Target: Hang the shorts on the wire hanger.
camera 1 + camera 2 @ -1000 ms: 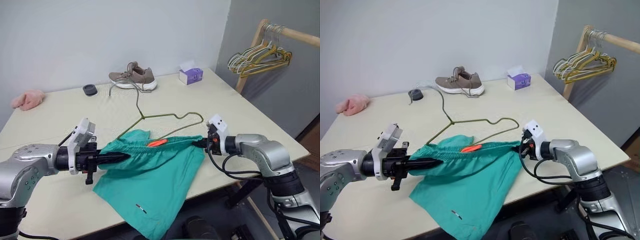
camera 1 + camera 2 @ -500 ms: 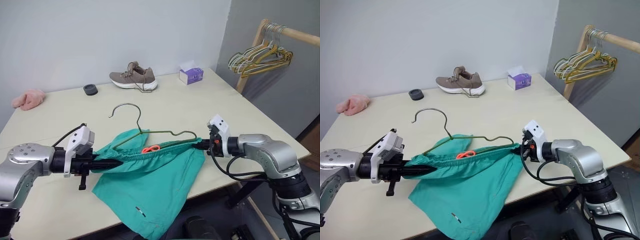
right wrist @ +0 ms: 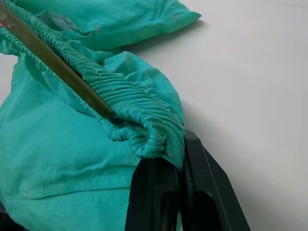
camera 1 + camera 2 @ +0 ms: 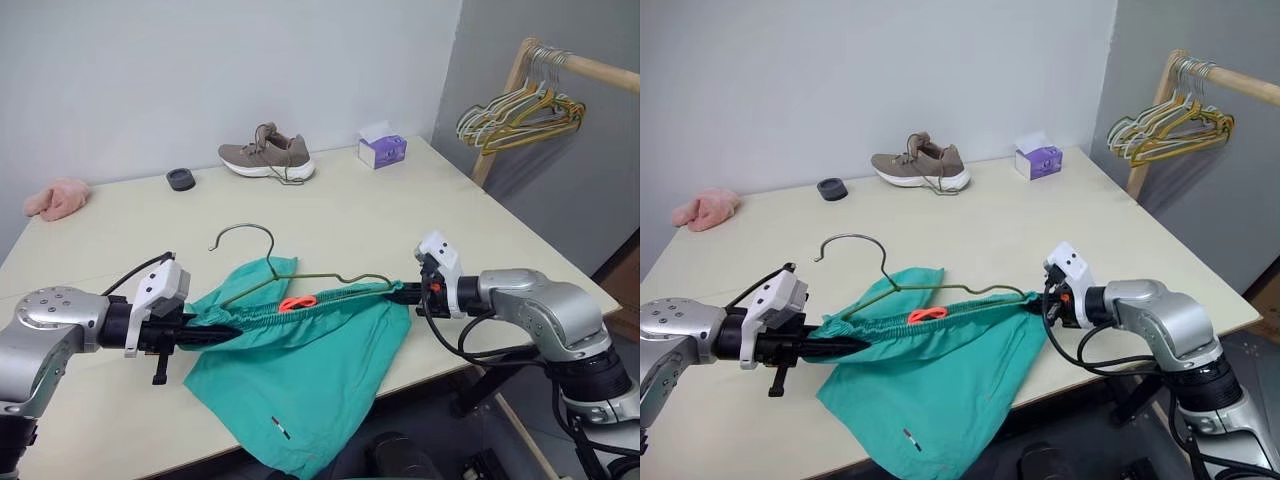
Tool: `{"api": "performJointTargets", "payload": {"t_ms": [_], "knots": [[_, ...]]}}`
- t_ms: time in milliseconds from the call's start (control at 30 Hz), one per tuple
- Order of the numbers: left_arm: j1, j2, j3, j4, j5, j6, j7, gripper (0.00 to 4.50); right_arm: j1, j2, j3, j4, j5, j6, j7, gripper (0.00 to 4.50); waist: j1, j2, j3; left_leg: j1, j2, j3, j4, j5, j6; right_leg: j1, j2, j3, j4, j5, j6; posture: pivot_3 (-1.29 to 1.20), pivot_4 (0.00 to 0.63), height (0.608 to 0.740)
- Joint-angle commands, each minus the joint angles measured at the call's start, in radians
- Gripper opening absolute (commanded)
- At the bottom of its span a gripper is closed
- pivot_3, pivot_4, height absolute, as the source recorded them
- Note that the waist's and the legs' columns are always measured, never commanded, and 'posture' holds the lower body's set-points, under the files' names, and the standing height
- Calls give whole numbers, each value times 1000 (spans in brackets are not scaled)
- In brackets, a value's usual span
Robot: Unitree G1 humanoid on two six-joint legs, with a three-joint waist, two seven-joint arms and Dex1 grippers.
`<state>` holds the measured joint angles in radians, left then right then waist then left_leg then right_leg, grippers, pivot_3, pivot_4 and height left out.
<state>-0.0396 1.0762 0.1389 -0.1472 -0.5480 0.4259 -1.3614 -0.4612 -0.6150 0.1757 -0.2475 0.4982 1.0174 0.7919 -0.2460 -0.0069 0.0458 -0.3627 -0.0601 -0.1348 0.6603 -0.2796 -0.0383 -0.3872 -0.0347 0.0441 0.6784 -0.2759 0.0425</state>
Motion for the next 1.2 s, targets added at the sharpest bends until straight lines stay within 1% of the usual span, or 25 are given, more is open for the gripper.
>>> {"api": "performJointTargets", "payload": {"t_ms": [33,233,400,533,733,833,967,1100,1200], "knots": [[15,58,20,93,97,-18,27,0,5,-98,-71,0,-39,-17,-10,34,0,0,0,0,0,0,0,0,0,0,0,0,0,0,0,-266,0,740],[17,79,-2,144,169,-99,45,0,3,-158,-64,-47,-23,-21,25,34,0,1,1,0,0,0,0,0,0,0,0,0,0,0,0,-271,0,740],[-6,62,-11,187,214,-156,90,0,-2,-203,-39,-103,-4,-36,59,34,1,1,1,0,0,0,0,0,0,0,0,0,-1,0,0,-269,0,740],[-25,48,-30,170,199,-154,101,0,-30,-185,-14,-157,13,-26,58,34,2,1,1,0,0,0,0,0,0,0,0,0,-1,0,0,-269,0,740],[-59,1,-86,82,166,-118,80,0,-85,-172,111,-180,-85,-154,82,34,1,2,2,0,0,0,0,0,0,0,0,0,-1,0,0,-270,0,740],[-73,-21,-103,50,152,-90,75,0,-99,-168,153,-181,-140,-224,94,34,1,1,2,0,0,0,0,0,0,0,0,-1,-1,0,0,-275,0,740],[-71,-36,-116,16,143,-61,58,0,-106,-164,173,-179,-192,-298,112,34,0,1,2,0,0,0,0,0,0,0,0,-1,-1,0,0,-279,0,740],[-65,-46,-121,-3,140,-43,49,0,-92,-185,168,-172,-239,-349,129,34,0,1,2,0,0,0,0,0,0,0,0,-1,-1,0,0,-283,0,740],[-73,-58,-129,0,148,-43,54,0,-73,-230,144,-200,-219,-341,176,681,0,1,2,0,0,0,0,0,0,0,0,-1,-1,0,0,-287,0,740]]}}
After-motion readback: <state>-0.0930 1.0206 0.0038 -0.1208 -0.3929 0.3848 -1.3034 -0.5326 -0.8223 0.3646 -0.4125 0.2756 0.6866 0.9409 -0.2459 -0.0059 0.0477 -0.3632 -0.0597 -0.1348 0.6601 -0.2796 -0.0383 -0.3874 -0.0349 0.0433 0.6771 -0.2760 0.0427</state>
